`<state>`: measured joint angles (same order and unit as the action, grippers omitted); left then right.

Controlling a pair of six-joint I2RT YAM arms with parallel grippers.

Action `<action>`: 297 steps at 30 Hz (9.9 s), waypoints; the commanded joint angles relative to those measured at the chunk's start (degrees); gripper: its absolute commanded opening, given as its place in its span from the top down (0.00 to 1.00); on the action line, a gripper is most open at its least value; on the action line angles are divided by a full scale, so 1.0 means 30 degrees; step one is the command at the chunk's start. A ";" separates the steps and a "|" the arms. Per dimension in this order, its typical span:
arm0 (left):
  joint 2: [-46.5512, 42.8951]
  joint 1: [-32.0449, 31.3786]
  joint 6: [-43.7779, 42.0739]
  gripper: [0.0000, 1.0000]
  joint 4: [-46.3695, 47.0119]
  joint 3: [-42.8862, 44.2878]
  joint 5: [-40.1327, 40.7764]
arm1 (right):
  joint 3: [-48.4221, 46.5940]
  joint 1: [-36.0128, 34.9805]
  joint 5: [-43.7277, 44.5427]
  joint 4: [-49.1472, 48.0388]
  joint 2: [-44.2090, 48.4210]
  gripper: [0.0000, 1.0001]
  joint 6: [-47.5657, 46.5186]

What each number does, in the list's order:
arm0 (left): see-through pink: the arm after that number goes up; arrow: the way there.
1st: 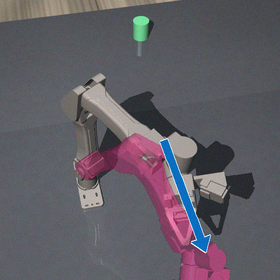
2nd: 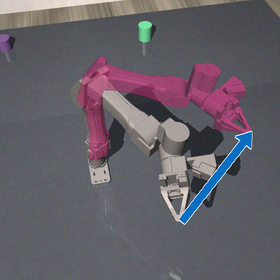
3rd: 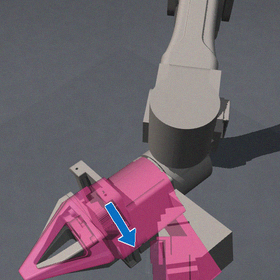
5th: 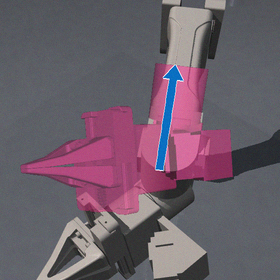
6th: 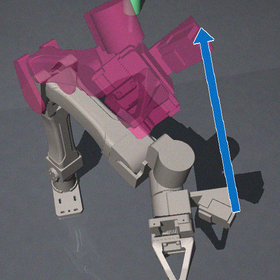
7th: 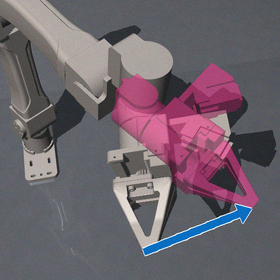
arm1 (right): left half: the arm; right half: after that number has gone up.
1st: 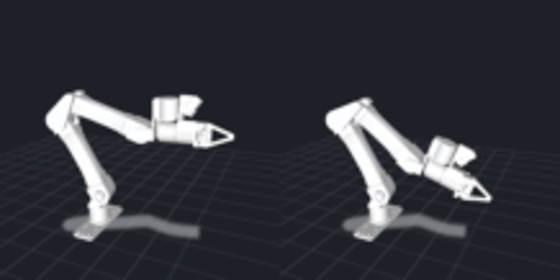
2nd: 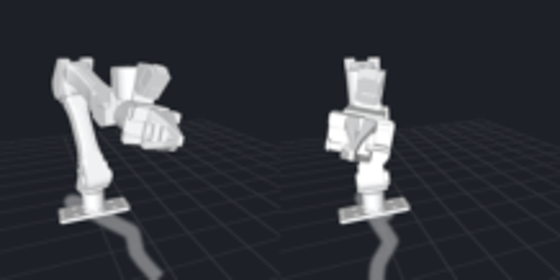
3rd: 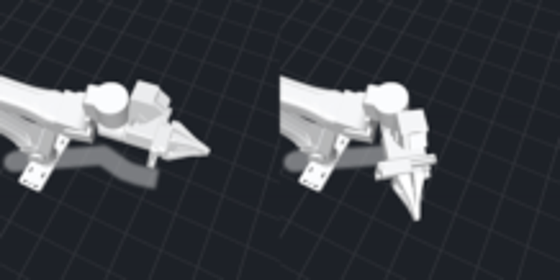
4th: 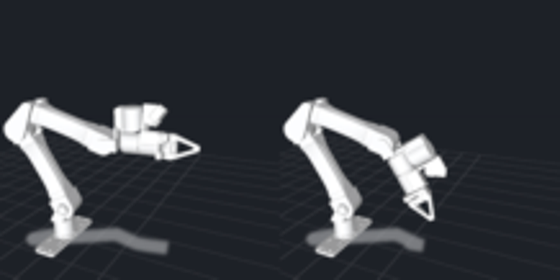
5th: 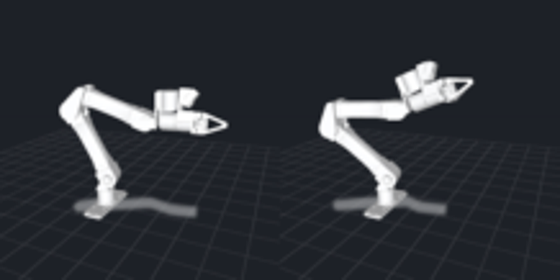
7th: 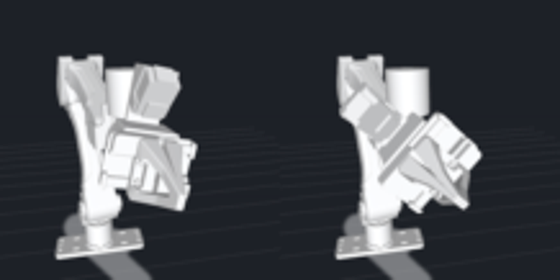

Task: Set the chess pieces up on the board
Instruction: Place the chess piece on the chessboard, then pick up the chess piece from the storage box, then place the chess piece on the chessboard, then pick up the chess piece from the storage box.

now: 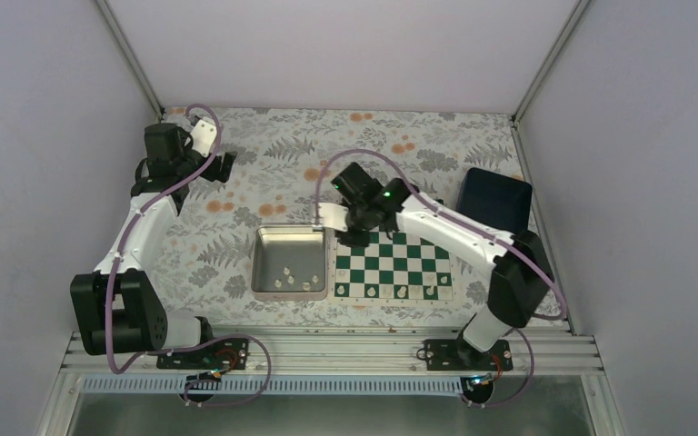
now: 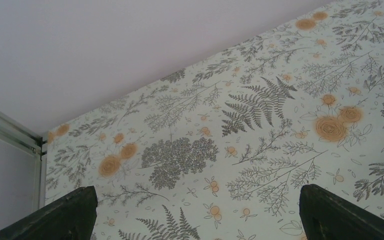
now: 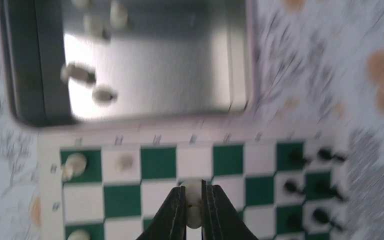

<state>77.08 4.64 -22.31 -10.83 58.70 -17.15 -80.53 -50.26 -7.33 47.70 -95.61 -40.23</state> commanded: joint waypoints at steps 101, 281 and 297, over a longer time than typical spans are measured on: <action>-0.0473 0.0188 -0.0299 0.00 0.0594 -0.0435 -0.0437 | -0.6823 -0.4165 -0.0553 -0.0124 -1.0798 0.81 -0.0244; -0.0395 0.0268 -0.0417 0.00 0.0418 -0.0377 -0.0700 | -0.5471 -0.4662 -0.0001 0.0417 -0.8678 0.94 -0.0883; -0.0397 0.0268 -0.0361 0.00 0.0227 -0.0226 -0.0620 | -0.1257 0.1248 0.0122 0.1917 -0.0830 0.96 -0.0750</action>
<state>77.10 5.15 -23.18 -10.41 57.80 -18.26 -90.74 -51.66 -7.18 50.74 -103.63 -42.98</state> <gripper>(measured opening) 0.999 0.073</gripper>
